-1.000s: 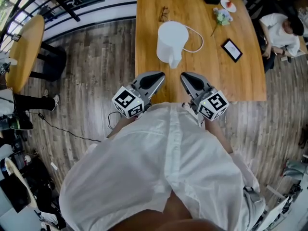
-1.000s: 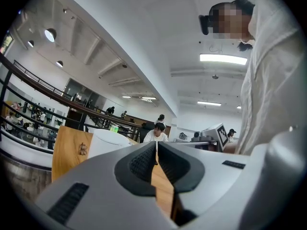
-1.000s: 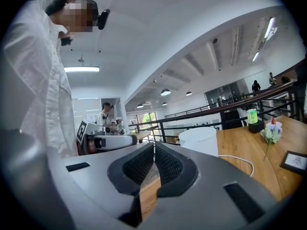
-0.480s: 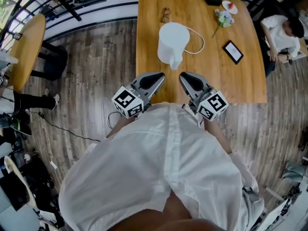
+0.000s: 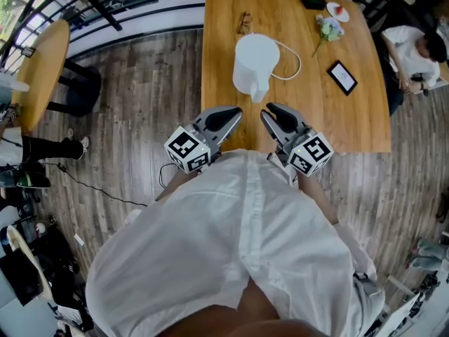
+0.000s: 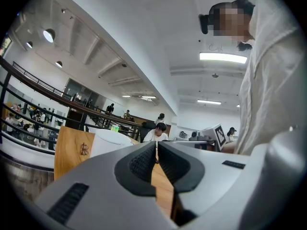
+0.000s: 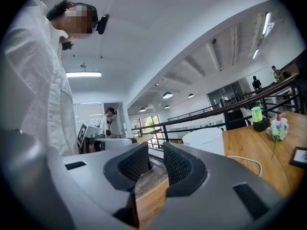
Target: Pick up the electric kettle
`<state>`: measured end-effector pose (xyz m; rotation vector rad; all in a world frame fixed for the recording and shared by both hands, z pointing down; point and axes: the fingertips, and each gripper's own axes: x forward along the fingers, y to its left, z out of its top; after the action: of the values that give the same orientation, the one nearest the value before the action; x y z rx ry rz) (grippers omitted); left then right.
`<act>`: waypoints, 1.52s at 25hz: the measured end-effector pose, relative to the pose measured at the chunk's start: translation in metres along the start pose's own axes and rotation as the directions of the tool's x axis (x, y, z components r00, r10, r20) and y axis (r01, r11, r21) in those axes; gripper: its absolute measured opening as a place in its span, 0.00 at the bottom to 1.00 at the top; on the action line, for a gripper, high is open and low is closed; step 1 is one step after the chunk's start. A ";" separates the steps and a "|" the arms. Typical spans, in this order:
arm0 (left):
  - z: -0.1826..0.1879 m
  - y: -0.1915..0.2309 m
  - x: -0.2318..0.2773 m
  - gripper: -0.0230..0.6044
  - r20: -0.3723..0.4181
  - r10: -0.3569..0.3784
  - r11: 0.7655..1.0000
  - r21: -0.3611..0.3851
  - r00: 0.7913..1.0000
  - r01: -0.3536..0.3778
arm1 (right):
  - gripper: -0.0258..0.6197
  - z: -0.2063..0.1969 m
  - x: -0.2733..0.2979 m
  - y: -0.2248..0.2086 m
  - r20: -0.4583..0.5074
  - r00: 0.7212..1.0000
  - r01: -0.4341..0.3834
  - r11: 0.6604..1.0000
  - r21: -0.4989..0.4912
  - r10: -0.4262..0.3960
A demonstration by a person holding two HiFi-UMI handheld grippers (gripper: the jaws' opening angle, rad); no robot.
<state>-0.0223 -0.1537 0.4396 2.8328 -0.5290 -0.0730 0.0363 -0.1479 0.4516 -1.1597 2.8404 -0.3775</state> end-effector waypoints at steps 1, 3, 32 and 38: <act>0.000 0.001 -0.001 0.06 0.000 0.001 1.000 0.001 1.000 -0.001 | 0.18 -0.001 0.001 0.000 -0.003 1.000 0.000 1.000 0.000 0.000; 0.002 0.002 -0.002 0.06 0.000 0.004 1.000 0.001 1.000 -0.004 | 0.23 -0.002 0.003 -0.001 -0.009 1.000 0.003 1.000 0.002 -0.003; -0.005 0.019 -0.046 0.06 -0.019 0.165 0.986 -0.004 0.986 -0.165 | 0.39 -0.057 0.037 -0.075 -0.123 0.990 0.064 0.997 -0.036 -0.068; -0.007 0.024 -0.049 0.06 -0.015 0.208 0.978 -0.006 0.978 -0.208 | 0.39 -0.070 0.051 -0.078 -0.170 0.985 -0.010 0.999 -0.050 0.001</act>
<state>-0.0763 -0.1560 0.4524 2.7501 -0.8164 -0.0145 0.0433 -0.2226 0.5407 -1.1819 3.0153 -0.4256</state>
